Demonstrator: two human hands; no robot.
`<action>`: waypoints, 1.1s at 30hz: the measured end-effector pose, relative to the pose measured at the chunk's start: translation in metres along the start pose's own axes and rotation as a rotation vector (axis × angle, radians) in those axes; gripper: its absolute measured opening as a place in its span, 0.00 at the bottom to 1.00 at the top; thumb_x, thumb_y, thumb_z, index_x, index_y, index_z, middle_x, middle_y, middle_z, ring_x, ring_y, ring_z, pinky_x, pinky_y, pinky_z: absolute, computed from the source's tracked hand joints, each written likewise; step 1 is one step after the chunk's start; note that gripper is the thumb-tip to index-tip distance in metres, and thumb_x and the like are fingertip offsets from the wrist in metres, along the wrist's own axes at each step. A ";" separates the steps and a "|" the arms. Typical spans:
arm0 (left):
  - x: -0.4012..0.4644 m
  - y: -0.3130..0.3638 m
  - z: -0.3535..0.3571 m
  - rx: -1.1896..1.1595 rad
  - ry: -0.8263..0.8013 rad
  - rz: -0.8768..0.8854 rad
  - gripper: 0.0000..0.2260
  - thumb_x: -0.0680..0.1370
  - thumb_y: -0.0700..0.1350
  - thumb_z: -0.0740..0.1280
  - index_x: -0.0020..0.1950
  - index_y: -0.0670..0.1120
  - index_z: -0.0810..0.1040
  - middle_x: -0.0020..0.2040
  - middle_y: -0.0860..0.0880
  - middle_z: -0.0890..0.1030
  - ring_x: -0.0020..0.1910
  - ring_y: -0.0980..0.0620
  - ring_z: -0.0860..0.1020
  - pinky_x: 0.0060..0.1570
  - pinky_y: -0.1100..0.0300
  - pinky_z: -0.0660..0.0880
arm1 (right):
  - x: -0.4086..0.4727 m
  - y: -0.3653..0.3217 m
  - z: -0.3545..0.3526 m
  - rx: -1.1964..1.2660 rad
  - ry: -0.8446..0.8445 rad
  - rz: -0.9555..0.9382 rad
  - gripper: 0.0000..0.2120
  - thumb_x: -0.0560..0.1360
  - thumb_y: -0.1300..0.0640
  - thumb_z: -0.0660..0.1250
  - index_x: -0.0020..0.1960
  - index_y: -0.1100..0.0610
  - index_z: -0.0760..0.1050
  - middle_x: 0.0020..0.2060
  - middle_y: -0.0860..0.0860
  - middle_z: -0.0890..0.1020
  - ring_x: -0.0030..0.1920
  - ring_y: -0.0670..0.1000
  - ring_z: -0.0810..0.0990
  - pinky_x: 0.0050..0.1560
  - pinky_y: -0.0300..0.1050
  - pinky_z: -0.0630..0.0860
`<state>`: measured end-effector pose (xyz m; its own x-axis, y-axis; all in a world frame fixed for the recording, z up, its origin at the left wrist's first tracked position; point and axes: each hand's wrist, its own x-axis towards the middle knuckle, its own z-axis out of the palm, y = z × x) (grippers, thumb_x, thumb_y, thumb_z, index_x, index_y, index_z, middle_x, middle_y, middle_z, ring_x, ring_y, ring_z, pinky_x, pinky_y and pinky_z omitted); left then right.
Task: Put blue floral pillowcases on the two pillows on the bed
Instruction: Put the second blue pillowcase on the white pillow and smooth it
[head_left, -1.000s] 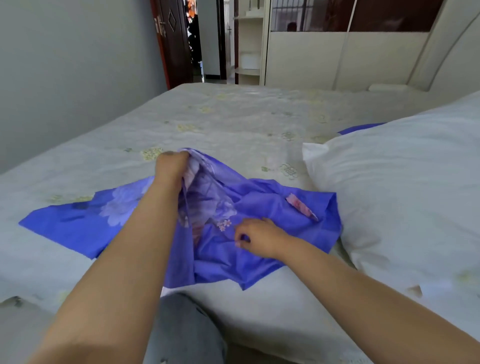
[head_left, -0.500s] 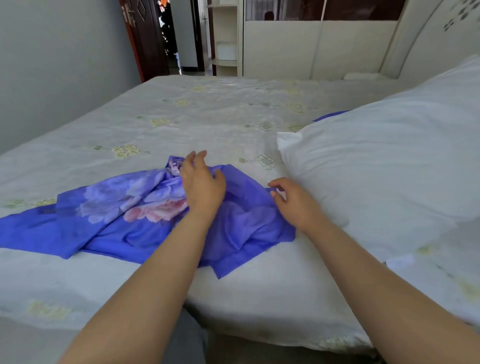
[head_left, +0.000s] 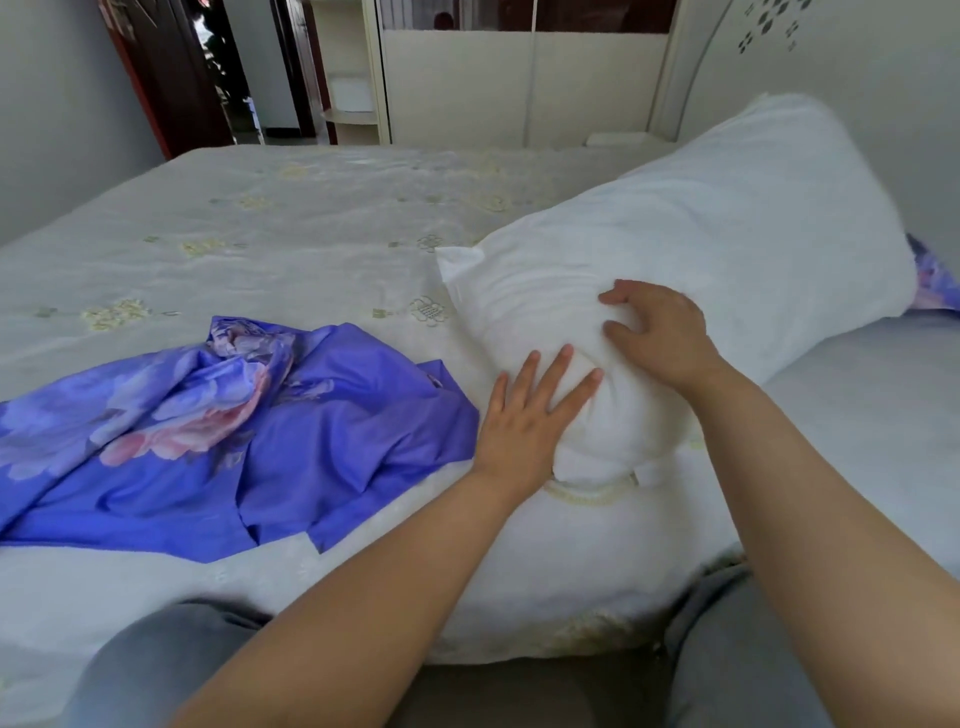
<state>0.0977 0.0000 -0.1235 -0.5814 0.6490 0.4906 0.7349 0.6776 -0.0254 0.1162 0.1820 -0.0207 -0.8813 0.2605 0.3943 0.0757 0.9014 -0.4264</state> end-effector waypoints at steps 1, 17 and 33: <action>0.004 0.000 -0.001 -0.027 -0.010 0.037 0.40 0.66 0.38 0.68 0.75 0.56 0.58 0.77 0.50 0.57 0.74 0.42 0.60 0.68 0.45 0.62 | -0.002 0.004 0.000 -0.033 -0.041 0.005 0.18 0.75 0.51 0.65 0.65 0.47 0.72 0.70 0.46 0.69 0.72 0.49 0.63 0.74 0.57 0.51; -0.045 -0.042 -0.111 -1.253 0.416 -0.465 0.09 0.74 0.37 0.58 0.39 0.49 0.73 0.34 0.60 0.76 0.37 0.61 0.72 0.40 0.66 0.71 | -0.004 -0.121 -0.048 -0.455 -0.681 0.012 0.35 0.73 0.29 0.54 0.65 0.54 0.74 0.64 0.52 0.74 0.63 0.54 0.72 0.62 0.46 0.66; -0.121 -0.049 -0.133 -0.231 0.641 0.074 0.17 0.73 0.38 0.59 0.61 0.46 0.70 0.64 0.45 0.68 0.67 0.46 0.65 0.67 0.50 0.63 | -0.021 -0.105 0.030 -0.179 -0.953 0.013 0.35 0.73 0.28 0.49 0.73 0.46 0.63 0.71 0.48 0.68 0.68 0.51 0.69 0.71 0.47 0.61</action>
<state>0.1786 -0.1577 -0.0660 -0.2574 0.3099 0.9153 0.8619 0.5018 0.0725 0.1127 0.0715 -0.0080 -0.8821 -0.0481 -0.4685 0.0882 0.9603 -0.2646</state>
